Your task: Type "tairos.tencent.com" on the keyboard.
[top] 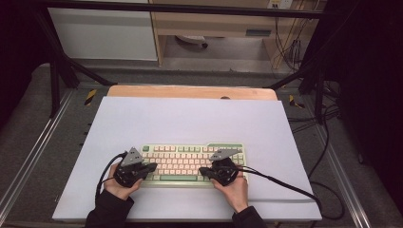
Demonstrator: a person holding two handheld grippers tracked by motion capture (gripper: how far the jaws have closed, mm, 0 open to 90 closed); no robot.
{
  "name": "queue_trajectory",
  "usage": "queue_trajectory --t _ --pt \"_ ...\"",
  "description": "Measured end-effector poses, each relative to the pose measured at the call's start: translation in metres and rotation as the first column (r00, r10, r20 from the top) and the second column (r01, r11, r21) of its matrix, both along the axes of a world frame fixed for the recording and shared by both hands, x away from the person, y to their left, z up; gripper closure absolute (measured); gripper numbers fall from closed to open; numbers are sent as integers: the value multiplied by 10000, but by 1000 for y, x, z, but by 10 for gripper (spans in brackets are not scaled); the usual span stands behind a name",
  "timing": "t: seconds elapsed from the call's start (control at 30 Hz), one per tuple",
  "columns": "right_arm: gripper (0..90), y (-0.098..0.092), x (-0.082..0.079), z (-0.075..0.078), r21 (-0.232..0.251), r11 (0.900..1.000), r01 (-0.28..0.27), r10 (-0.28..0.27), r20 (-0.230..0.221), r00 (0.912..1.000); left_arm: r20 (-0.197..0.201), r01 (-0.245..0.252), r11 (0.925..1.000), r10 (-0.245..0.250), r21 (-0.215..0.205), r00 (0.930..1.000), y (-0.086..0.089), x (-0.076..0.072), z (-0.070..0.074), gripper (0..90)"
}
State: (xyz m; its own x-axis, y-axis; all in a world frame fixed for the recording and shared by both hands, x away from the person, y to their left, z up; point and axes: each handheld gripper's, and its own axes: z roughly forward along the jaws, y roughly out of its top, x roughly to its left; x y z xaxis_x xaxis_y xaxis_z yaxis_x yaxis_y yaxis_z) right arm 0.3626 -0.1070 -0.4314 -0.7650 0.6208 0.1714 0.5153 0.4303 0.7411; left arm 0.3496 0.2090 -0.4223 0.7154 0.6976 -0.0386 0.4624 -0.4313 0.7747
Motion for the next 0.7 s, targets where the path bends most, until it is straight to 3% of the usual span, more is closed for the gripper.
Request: queue_trajectory --t 0.3,0.7 --pt "900 -10 -3 14 57 10000 39 -41 274 9996 8 69 10000 -69 10 10000 -3 -1 0 900" --pt "900 -22 -3 13 60 9999 150 -151 187 9997 121 134 9999 -134 -8 9998 -10 -1 4 900"
